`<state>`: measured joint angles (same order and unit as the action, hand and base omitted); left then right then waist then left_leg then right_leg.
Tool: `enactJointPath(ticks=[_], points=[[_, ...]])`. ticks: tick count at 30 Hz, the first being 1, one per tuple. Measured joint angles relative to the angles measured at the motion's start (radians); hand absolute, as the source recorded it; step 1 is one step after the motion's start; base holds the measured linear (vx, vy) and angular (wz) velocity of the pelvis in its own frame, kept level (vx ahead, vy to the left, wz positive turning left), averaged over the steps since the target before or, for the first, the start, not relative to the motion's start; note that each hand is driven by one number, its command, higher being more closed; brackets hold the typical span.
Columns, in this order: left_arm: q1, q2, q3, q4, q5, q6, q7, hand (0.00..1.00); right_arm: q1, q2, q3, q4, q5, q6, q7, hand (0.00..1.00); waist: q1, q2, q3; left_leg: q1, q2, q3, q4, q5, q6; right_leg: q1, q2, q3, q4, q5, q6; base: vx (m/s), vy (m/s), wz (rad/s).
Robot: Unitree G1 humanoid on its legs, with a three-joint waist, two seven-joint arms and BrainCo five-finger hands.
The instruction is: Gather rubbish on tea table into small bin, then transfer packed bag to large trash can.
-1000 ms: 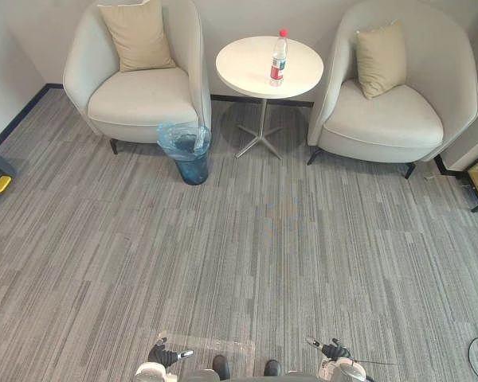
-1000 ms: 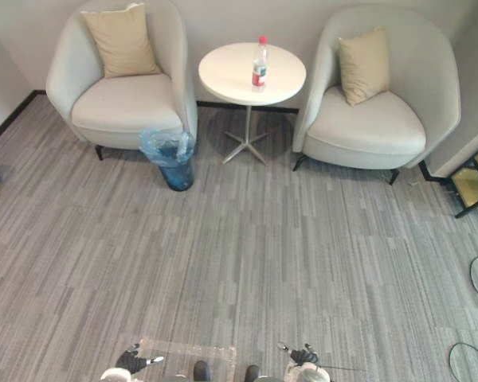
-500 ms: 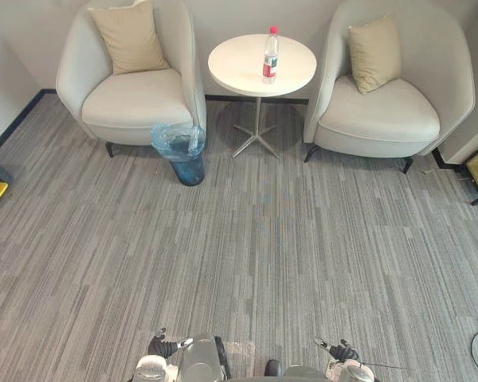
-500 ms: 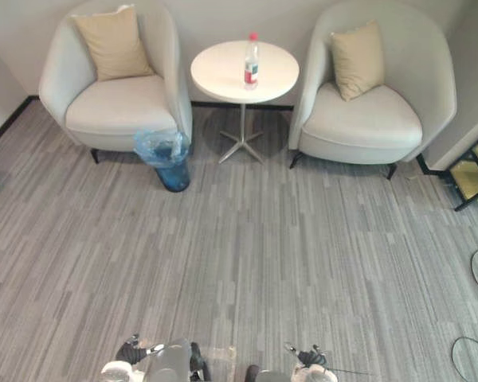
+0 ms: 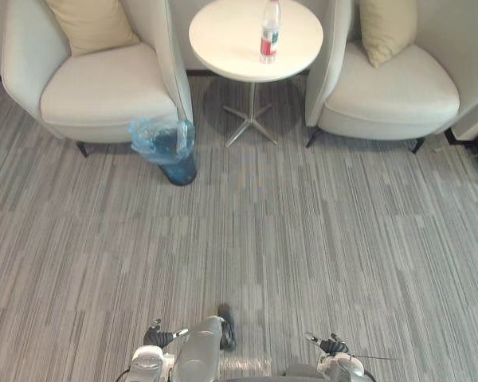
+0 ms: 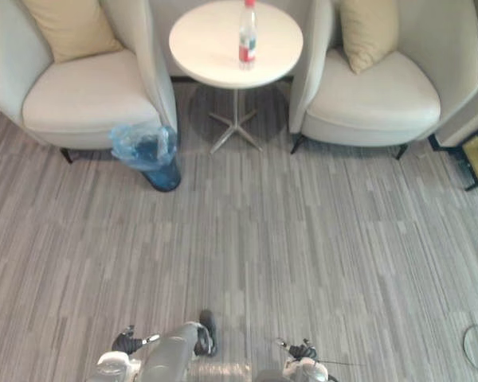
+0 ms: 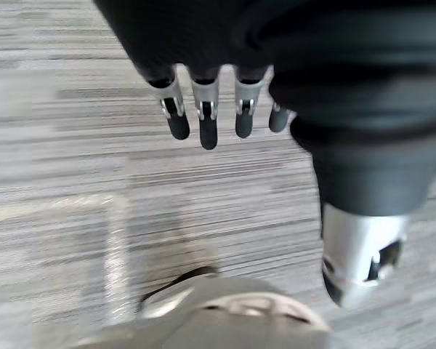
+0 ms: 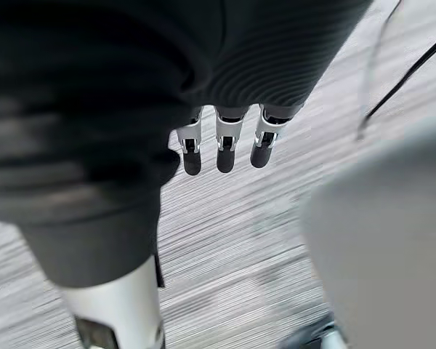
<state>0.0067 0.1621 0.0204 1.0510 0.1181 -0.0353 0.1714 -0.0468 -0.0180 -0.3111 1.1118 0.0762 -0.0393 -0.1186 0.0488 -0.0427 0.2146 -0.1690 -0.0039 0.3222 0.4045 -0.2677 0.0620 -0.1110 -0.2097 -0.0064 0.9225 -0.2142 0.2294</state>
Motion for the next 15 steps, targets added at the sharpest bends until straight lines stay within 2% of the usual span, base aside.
enactJointPath(ticks=[1, 2, 3, 4, 5, 7, 8, 9, 10, 11, 12, 14, 15], points=[[-0.007, -0.002, -0.008, -0.001, 0.000, 0.000, 0.000, 0.00, 0.000, -0.005, 0.001, -0.009, -0.001, 0.000, 0.001, 0.00, -0.002, 0.001, 0.000, 0.067, -0.006, -0.007, -0.035, -0.006, -0.001, -0.069, -0.019, -0.062, 0.131, -0.016, -0.047, 0.30, 0.010, -0.05], [-0.011, -0.005, -0.008, -0.001, 0.000, 0.000, 0.000, 0.00, 0.001, -0.007, 0.001, -0.019, -0.001, 0.001, 0.001, 0.00, -0.004, 0.002, 0.001, 0.095, -0.007, -0.010, -0.051, -0.006, -0.001, -0.088, -0.026, -0.090, 0.158, -0.023, -0.068, 0.36, -0.008, 0.05], [-0.019, -0.018, -0.008, -0.005, -0.001, 0.000, 0.000, 0.00, 0.007, -0.008, 0.001, -0.040, -0.010, 0.000, 0.001, 0.00, -0.012, 0.009, 0.002, 0.157, -0.004, -0.026, -0.086, -0.005, -0.001, -0.134, -0.041, -0.166, 0.173, -0.050, -0.117, 0.43, -0.058, 0.21], [-0.026, -0.038, -0.008, -0.005, -0.001, -0.001, -0.001, 0.00, 0.009, -0.008, 0.001, -0.050, -0.022, -0.001, 0.001, 0.00, -0.016, 0.013, 0.002, 0.206, 0.005, -0.034, -0.109, -0.005, -0.001, -0.168, -0.044, -0.218, 0.126, -0.070, -0.150, 0.35, -0.055, 0.23], [-0.026, -0.048, -0.008, -0.005, -0.001, -0.001, -0.001, 0.00, 0.008, -0.008, 0.000, -0.055, -0.024, -0.001, 0.000, 0.00, -0.017, 0.019, 0.005, 0.224, 0.010, -0.034, -0.116, -0.005, -0.001, -0.178, -0.044, -0.237, 0.094, -0.076, -0.160, 0.36, -0.103, 0.25], [-0.024, -0.089, -0.005, -0.004, 0.002, -0.002, -0.003, 0.00, 0.017, -0.001, 0.002, -0.077, -0.034, -0.001, 0.001, 0.00, -0.026, 0.018, 0.003, 0.283, 0.037, -0.064, -0.124, -0.005, -0.002, -0.218, -0.031, -0.296, -0.121, -0.076, -0.182, 0.35, -0.192, 0.38], [-0.027, -0.093, -0.005, -0.004, 0.000, -0.002, -0.003, 0.00, 0.016, 0.001, 0.002, -0.081, -0.034, -0.002, 0.001, 0.00, -0.033, 0.018, 0.002, 0.292, 0.044, -0.075, -0.125, -0.010, -0.010, -0.227, -0.023, -0.302, -0.194, -0.057, -0.186, 0.42, -0.307, 0.64], [-0.025, -0.100, -0.006, -0.004, 0.000, -0.003, -0.003, 0.00, 0.015, 0.001, 0.005, -0.081, -0.035, -0.001, 0.001, 0.00, -0.042, 0.014, -0.004, 0.308, 0.055, -0.096, -0.132, -0.027, -0.039, -0.237, -0.009, -0.299, -0.337, 0.012, -0.182, 0.38, -0.306, 0.69], [-0.023, -0.091, -0.006, -0.001, 0.001, -0.005, -0.004, 0.00, 0.026, 0.009, 0.011, -0.071, -0.034, 0.000, 0.001, 0.00, -0.043, -0.023, -0.025, 0.318, 0.035, -0.129, -0.144, -0.057, -0.096, -0.239, -0.013, -0.272, -0.483, 0.170, -0.223, 0.44, -0.353, 0.56], [-0.033, -0.098, 0.002, 0.012, 0.003, -0.003, -0.004, 0.00, 0.019, 0.009, 0.005, -0.070, -0.028, -0.002, 0.006, 0.00, -0.043, -0.005, -0.019, 0.329, 0.047, -0.150, -0.146, -0.075, -0.123, -0.238, -0.004, -0.279, -0.441, 0.145, -0.241, 0.35, -0.266, 0.20], [-0.030, -0.116, 0.002, 0.025, 0.008, -0.005, -0.005, 0.00, 0.005, -0.014, 0.004, -0.066, -0.035, -0.002, 0.006, 0.00, -0.037, 0.044, -0.027, 0.346, 0.090, -0.175, -0.167, -0.078, -0.137, -0.236, 0.032, -0.286, -0.414, 0.116, -0.248, 0.30, -0.226, 0.07], [-0.026, -0.141, 0.008, 0.036, 0.015, -0.004, -0.005, 0.00, 0.014, -0.024, -0.004, -0.066, -0.031, -0.004, 0.011, 0.00, -0.047, 0.066, -0.045, 0.347, 0.117, -0.200, -0.167, -0.069, -0.152, -0.229, 0.045, -0.318, -0.398, 0.043, -0.257, 0.31, -0.232, 0.31], [-0.032, -0.153, 0.035, 0.039, 0.020, -0.004, -0.010, 0.00, 0.016, -0.023, -0.005, -0.065, -0.031, -0.004, 0.011, 0.00, -0.049, 0.082, -0.045, 0.331, 0.144, -0.222, -0.094, -0.065, -0.158, -0.189, 0.063, -0.341, -0.410, 0.020, -0.261, 0.27, -0.260, 0.59]])
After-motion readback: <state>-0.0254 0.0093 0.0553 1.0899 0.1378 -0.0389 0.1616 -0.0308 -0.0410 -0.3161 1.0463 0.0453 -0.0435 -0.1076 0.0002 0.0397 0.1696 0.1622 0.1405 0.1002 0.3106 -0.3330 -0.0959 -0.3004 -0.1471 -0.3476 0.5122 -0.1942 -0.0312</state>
